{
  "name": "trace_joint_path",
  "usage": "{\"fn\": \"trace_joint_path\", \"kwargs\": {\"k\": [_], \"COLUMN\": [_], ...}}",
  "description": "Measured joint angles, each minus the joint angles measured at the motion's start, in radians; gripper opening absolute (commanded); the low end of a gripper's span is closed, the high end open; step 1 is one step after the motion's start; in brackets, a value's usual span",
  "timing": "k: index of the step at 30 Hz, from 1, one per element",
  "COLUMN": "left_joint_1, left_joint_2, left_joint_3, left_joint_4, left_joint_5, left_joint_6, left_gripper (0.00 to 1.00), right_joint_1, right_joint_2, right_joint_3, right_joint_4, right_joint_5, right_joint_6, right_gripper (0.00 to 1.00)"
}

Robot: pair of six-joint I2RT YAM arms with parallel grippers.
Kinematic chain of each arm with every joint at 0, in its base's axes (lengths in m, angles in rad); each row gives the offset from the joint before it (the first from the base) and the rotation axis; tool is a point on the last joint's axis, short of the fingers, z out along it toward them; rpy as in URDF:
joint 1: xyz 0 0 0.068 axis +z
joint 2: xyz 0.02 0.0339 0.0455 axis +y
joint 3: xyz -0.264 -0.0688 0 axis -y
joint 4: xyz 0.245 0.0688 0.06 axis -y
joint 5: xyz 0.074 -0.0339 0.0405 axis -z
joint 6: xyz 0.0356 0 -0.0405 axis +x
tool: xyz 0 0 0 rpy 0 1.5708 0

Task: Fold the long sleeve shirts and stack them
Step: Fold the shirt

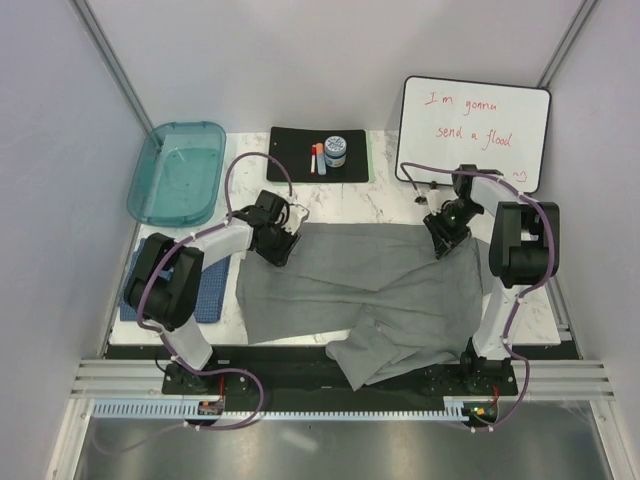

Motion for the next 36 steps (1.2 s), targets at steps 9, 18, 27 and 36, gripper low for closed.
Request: {"fn": "trace_joint_path", "kwargs": {"k": [9,18,27,36], "left_joint_1": [0.091,0.111,-0.19,-0.526], "left_joint_2": [0.208,0.17,-0.437,-0.256], "left_joint_3": [0.253,0.305,0.002,-0.114], "left_joint_4": [0.013,-0.024,-0.066,0.066], "left_joint_5": [0.027,0.175,0.513,0.563], "left_joint_6": [0.004,0.063,0.252,0.279], "left_gripper": [0.51,0.89,0.91,0.85], "right_joint_1": [0.01,0.006,-0.003,-0.006], "right_joint_2": [0.14,0.11,-0.53,-0.795], "right_joint_3": [0.238,0.325,-0.011,-0.309], "right_joint_4": [0.029,0.025,-0.139,-0.167], "right_joint_5": [0.03,0.008,-0.143,-0.186], "right_joint_6": [0.095,0.052,-0.178,-0.294], "right_gripper": [0.41,0.61,0.87,0.98]}}
